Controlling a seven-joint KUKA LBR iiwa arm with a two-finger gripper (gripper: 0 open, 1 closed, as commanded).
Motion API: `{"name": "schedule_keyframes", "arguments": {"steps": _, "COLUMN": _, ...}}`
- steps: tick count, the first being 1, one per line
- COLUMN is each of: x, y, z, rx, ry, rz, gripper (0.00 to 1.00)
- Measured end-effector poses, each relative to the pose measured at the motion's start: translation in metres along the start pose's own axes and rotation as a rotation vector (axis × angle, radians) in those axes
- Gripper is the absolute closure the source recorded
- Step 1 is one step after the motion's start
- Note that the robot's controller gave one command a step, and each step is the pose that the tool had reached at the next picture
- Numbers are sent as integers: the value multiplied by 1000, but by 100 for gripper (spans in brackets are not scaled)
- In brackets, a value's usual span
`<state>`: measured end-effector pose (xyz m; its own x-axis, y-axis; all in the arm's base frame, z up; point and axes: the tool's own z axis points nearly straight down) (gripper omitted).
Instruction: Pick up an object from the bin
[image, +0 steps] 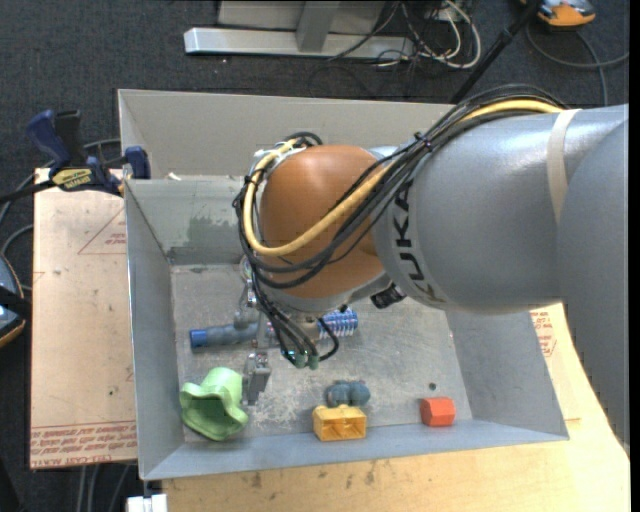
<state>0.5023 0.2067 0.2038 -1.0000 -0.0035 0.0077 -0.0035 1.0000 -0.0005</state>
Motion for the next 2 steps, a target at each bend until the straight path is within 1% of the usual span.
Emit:
{"name": "schedule_keyframes", "arguments": {"steps": 1, "x": -22, "y": 11, "z": 130, "rx": -5, "ry": -13, "rz": 131, "gripper": 0}}
{"name": "schedule_keyframes", "arguments": {"steps": 2, "x": -23, "y": 11, "z": 126, "rx": -5, "ry": -16, "rz": 132, "gripper": 100}}
